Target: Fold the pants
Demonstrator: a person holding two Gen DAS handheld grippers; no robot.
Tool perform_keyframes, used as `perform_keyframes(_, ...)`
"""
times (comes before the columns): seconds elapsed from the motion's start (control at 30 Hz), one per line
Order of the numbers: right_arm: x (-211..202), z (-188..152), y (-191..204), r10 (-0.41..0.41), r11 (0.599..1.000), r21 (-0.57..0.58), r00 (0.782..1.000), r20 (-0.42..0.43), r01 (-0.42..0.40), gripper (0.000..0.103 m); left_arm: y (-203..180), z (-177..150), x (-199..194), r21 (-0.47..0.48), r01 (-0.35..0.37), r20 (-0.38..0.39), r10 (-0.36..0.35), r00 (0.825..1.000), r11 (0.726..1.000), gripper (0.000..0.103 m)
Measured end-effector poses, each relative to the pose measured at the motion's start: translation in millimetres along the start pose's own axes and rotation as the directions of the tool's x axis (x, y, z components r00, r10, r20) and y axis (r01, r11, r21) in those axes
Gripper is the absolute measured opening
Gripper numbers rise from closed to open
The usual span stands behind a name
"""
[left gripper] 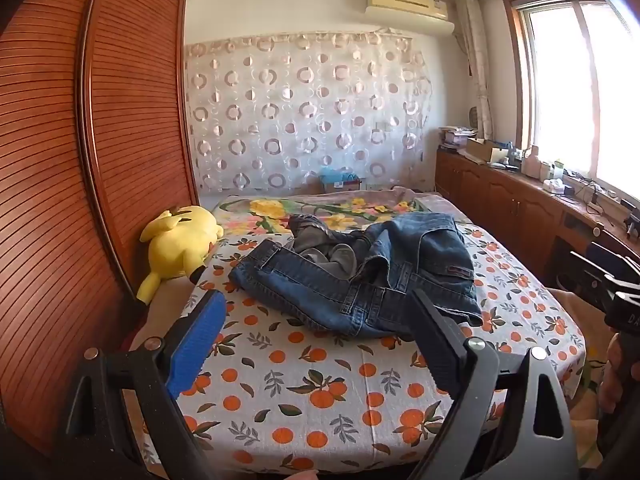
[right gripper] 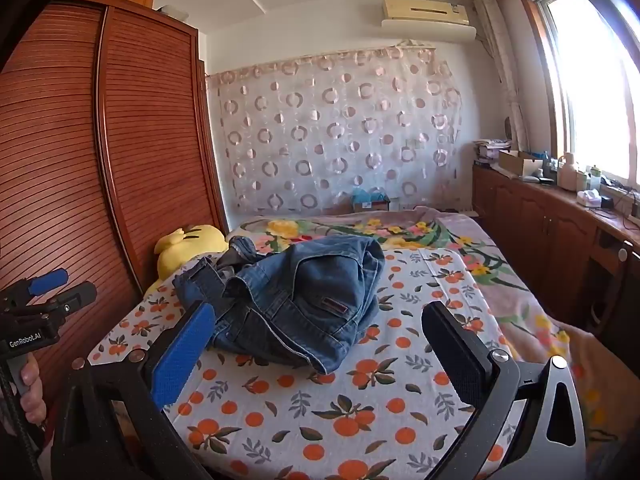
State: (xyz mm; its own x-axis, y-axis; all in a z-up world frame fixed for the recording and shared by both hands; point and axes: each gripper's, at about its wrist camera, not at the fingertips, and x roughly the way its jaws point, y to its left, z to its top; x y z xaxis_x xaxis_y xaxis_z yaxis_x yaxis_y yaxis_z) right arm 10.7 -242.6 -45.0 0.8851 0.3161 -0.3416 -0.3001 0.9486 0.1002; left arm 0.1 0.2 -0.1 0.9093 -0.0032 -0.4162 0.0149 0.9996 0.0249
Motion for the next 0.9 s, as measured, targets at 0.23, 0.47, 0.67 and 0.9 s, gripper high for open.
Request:
perform_keyframes(0.23,0,-1,-2,-0.006,1.000,0.007,1.000,-0.008,0.006,0.103,0,0,0,0.001,0.000,-0.003,0.000,1.000,1.000,0.091)
perform_keyframes(0.47,-2,5,-5,-0.002,1.000,0.003,1.000,-0.011,0.002,0.103,0,0,0,-0.002,0.006,0.001,-0.006,1.000,1.000,0.091)
perform_keyframes(0.67,0,-1,1,-0.002,1.000,-0.003,1.000,-0.009,0.002,0.103,0,0,0,0.000,0.005,0.003,-0.005,1.000,1.000,0.091)
perform_keyframes(0.9,-1,-1,1,-0.003,1.000,-0.006,1.000,-0.006,0.003,0.103,-2,4,-4,0.000,0.006,0.003,-0.006,1.000,1.000,0.091)
